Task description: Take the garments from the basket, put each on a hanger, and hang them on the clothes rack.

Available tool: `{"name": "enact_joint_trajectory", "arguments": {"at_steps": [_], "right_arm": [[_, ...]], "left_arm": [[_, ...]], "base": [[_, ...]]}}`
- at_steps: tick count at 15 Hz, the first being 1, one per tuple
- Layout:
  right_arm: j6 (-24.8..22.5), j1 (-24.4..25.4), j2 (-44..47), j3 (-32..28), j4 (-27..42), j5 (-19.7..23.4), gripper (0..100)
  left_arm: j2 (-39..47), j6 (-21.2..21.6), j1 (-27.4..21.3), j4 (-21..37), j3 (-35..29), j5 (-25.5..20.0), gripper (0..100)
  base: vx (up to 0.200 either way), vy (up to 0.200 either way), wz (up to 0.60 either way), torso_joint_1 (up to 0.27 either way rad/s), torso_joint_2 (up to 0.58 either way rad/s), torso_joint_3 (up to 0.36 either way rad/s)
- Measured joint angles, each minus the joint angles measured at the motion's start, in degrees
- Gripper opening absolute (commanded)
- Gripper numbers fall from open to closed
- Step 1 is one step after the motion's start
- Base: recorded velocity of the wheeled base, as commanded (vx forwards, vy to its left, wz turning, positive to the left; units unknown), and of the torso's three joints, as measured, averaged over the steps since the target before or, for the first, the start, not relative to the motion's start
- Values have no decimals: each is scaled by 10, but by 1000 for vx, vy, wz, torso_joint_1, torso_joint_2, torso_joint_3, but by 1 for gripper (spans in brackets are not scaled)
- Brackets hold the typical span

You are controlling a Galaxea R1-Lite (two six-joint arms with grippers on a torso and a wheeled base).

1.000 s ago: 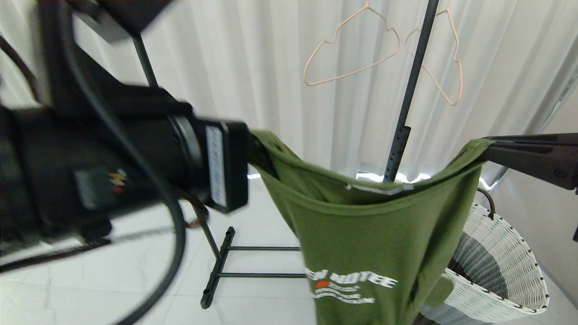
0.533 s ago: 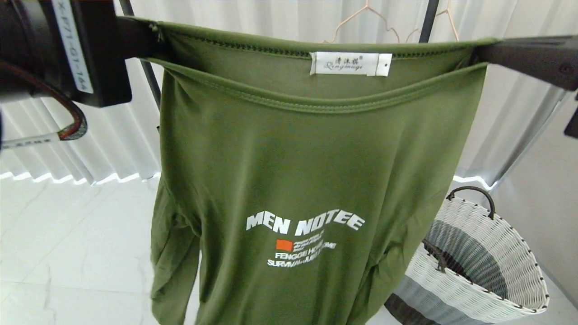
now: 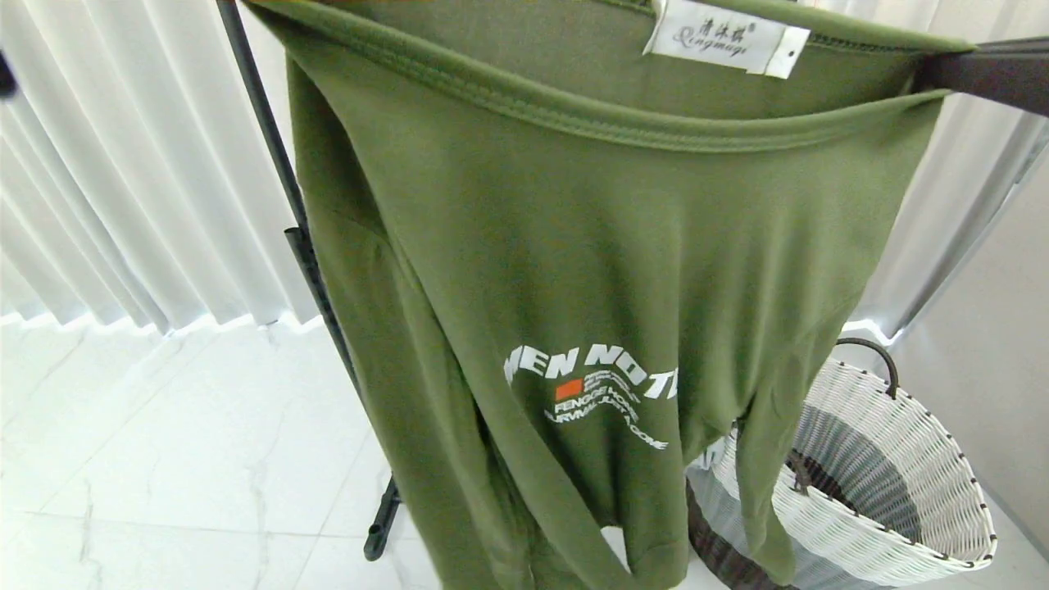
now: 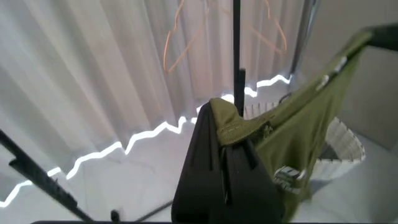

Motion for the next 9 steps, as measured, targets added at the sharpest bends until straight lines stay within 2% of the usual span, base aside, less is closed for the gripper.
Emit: {"name": "enact_joint_trajectory", "arguments": {"at_steps": [4, 6, 9], "right_arm": [[-44, 11, -62, -26, 150, 2, 0], [-58, 48, -86, -30, 177, 3, 0], [-62, 104, -97, -28, 182, 3, 0]], "left_arm": [[34, 34, 24, -96, 2, -1, 0], [57, 36, 54, -121, 1, -2, 0], [78, 36, 89, -140, -3, -5, 0]], "base": [[0, 0, 0, 0, 0, 0], [0, 0, 0, 0, 0, 0], [0, 0, 0, 0, 0, 0]]}}
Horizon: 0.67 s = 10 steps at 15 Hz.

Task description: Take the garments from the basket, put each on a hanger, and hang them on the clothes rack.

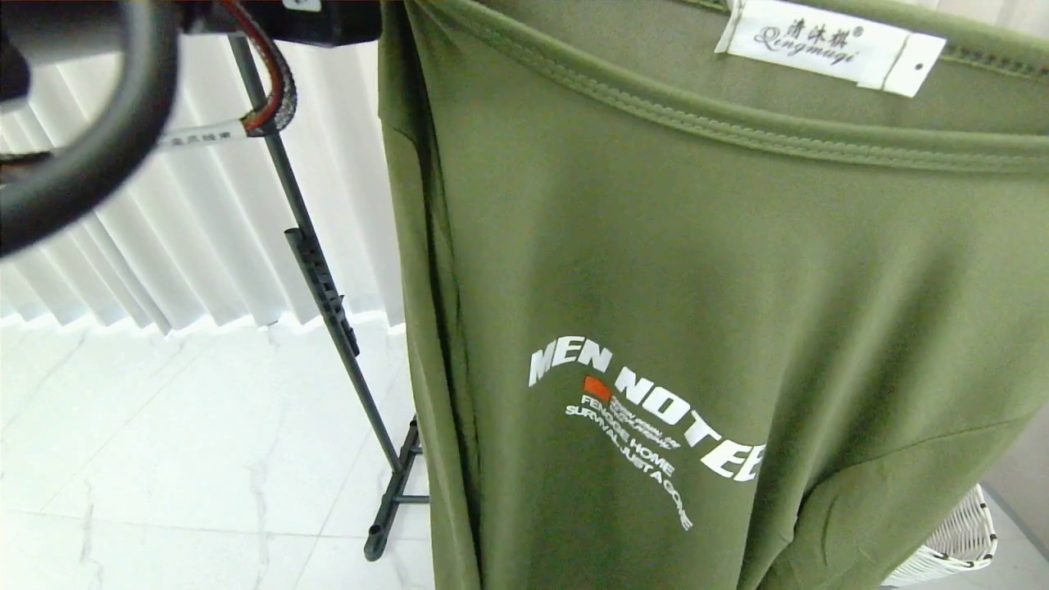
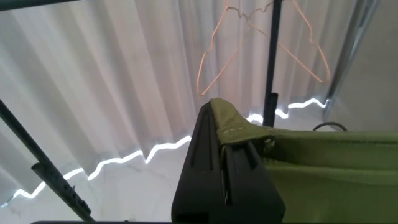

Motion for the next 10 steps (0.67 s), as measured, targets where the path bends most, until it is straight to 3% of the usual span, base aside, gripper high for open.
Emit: {"name": "enact_joint_trajectory", "arguments": {"at_steps": [7, 10], "right_arm": [[0, 47, 10, 1, 0, 0, 0], [0, 46, 11, 10, -3, -29, 0]], "left_arm": [[8, -4, 11, -1, 8, 0, 0], [-7, -2, 9, 1, 28, -1, 0]], "base": [[0, 0, 0, 0, 0, 0], [0, 0, 0, 0, 0, 0]]}}
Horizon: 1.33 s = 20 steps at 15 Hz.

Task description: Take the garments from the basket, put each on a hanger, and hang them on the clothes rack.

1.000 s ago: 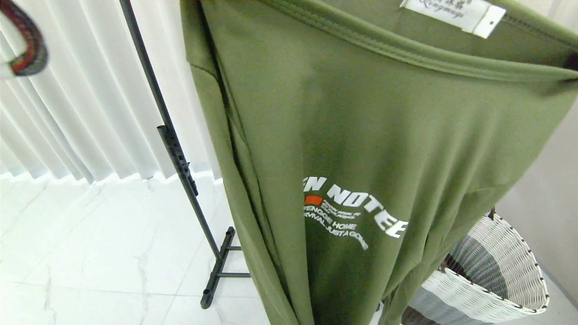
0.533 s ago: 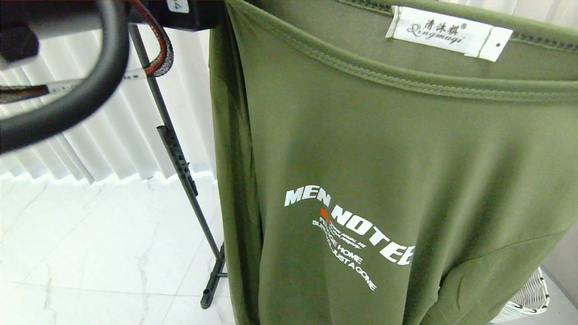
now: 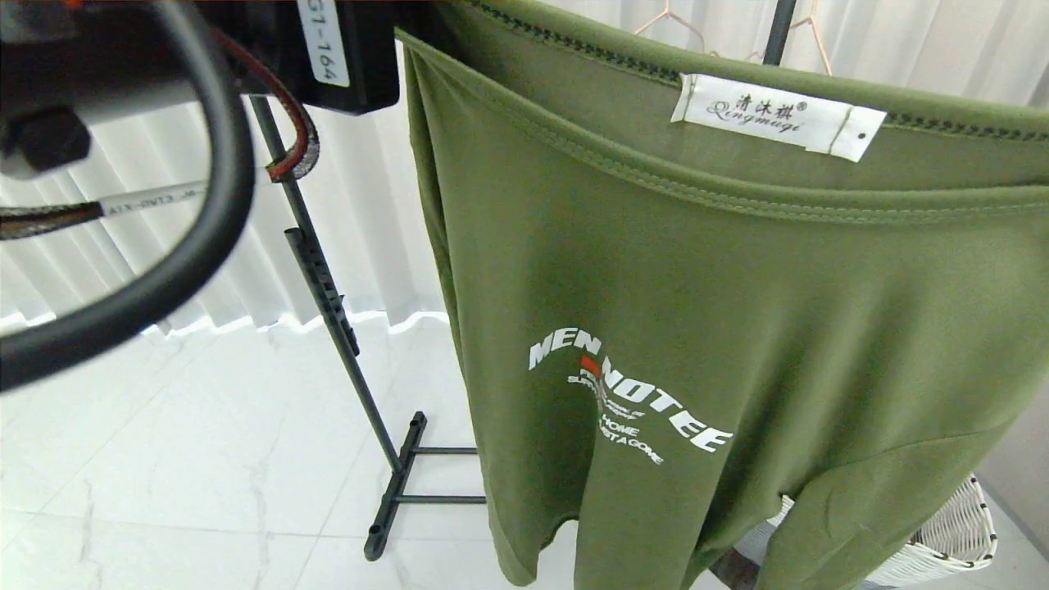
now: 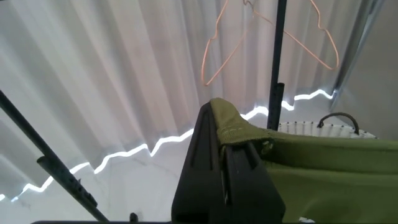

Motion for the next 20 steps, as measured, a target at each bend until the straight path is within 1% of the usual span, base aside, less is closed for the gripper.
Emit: {"name": "enact_joint_trajectory", "arguments": {"at_steps": [1, 2, 3, 4, 6, 8, 10, 11, 13, 16, 20], "right_arm": [[1, -3, 1, 1, -6, -19, 0], [2, -9, 4, 1, -23, -25, 0], [2, -21, 9, 1, -47, -27, 0], [2, -39, 18, 2, -83, -28, 0], [2, -71, 46, 2, -155, -28, 0], [1, -87, 85, -2, -232, -28, 0], [1, -92, 127, -9, -288, -29, 0], [0, -93, 149, -17, -302, -28, 0], [0, -93, 178, -34, -308, -28, 0], [0, -93, 196, -42, -308, -28, 0], [0, -94, 197, -43, -303, -32, 0]], "left_arm": [[-10, 1, -2, 3, 6, 0, 0], [-24, 2, -5, 13, 14, 1, 0], [-39, 3, -6, 32, 23, 1, 0], [-62, 3, -12, 62, 34, 1, 0], [-105, 3, -47, 113, 58, 0, 0], [-142, 8, -83, 143, 89, 0, 0], [-170, 49, -117, 144, 122, 0, 0], [-182, 65, -133, 144, 134, 0, 0], [-194, 72, -149, 144, 144, 1, 0], [-202, 73, -155, 144, 144, 2, 0], [-203, 90, -153, 144, 132, 1, 0]], "base": [[0, 0, 0, 0, 0, 0], [0, 0, 0, 0, 0, 0], [0, 0, 0, 0, 0, 0], [0, 0, 0, 0, 0, 0], [0, 0, 0, 0, 0, 0], [0, 0, 0, 0, 0, 0], [0, 0, 0, 0, 0, 0], [0, 0, 0, 0, 0, 0], [0, 0, 0, 0, 0, 0], [0, 0, 0, 0, 0, 0], [0, 0, 0, 0, 0, 0]]}}
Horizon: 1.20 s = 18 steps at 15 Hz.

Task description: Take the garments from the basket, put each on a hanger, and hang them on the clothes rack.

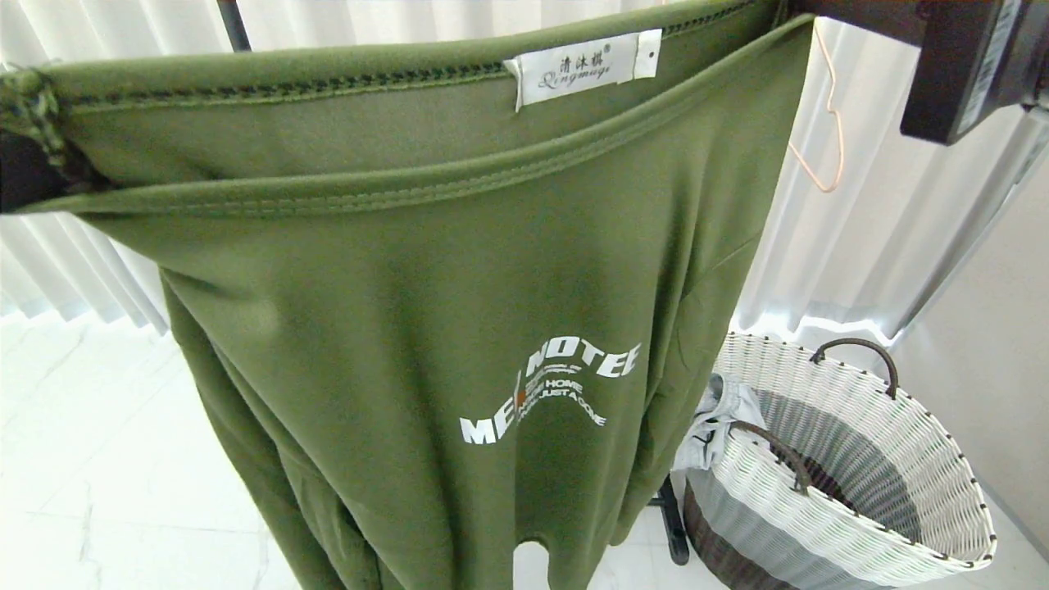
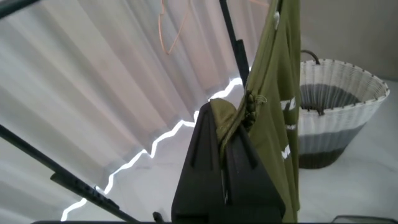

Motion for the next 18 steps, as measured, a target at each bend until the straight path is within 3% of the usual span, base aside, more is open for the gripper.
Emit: {"name": "enact_joint_trajectory", "arguments": {"at_steps": [5, 7, 10, 18], "right_arm": [[1, -10, -41, -38, 120, -22, 0], [4, -12, -71, -22, 156, -25, 0], [4, -12, -99, 8, 158, -25, 0], [4, -12, -113, 12, 157, -25, 0]], "left_arm": [[54, 3, 50, -14, -105, 0, 0], [82, 0, 58, -24, -120, 0, 0], [104, -4, 59, -24, -119, -1, 0], [113, -4, 60, -24, -121, -1, 0]], "base": [[0, 0, 0, 0, 0, 0], [0, 0, 0, 0, 0, 0], [0, 0, 0, 0, 0, 0], [0, 0, 0, 0, 0, 0]]}}
